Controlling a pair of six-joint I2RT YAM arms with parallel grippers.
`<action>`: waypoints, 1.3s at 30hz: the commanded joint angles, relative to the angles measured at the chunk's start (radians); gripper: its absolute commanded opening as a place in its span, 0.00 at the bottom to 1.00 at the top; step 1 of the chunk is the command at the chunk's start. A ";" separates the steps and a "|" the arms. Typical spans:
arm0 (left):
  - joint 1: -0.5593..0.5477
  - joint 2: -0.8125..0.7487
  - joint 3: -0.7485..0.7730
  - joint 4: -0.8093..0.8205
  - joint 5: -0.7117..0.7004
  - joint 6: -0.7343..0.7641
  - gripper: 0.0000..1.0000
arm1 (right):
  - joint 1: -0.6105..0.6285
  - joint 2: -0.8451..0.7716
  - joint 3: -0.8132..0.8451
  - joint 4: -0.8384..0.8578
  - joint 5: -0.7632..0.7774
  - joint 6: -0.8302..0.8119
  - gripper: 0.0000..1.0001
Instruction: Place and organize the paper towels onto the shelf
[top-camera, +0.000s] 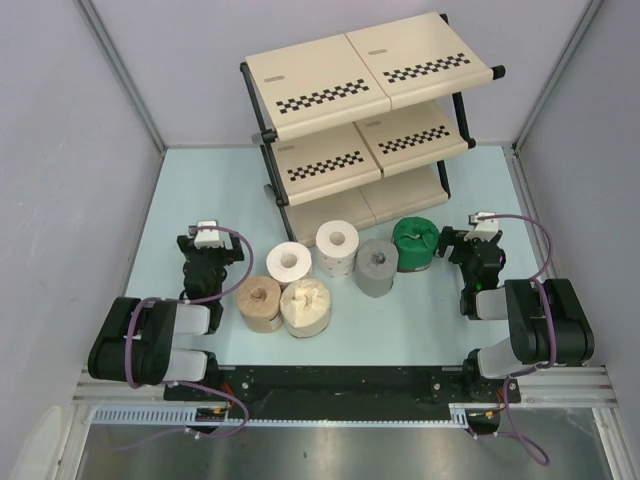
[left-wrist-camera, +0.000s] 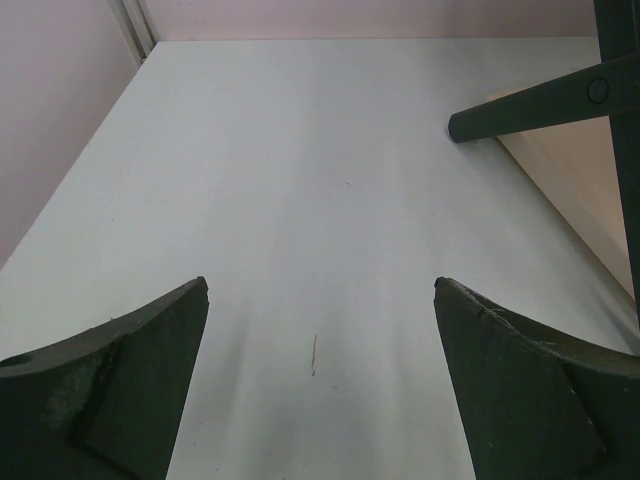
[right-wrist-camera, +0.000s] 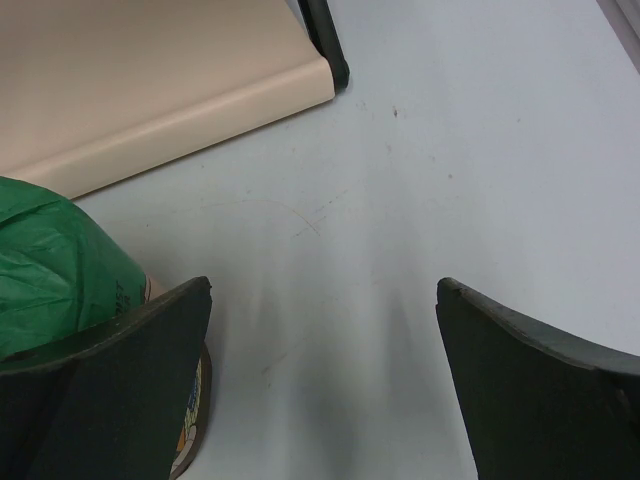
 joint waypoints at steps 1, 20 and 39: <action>0.004 -0.015 0.012 0.037 0.021 -0.005 1.00 | -0.003 0.001 0.022 0.031 -0.002 -0.002 1.00; 0.004 -0.013 0.012 0.037 0.021 -0.005 1.00 | 0.009 -0.204 0.085 -0.211 0.195 0.054 1.00; 0.006 -0.013 0.012 0.037 0.021 -0.008 1.00 | 0.221 -0.600 0.568 -1.209 0.336 0.291 1.00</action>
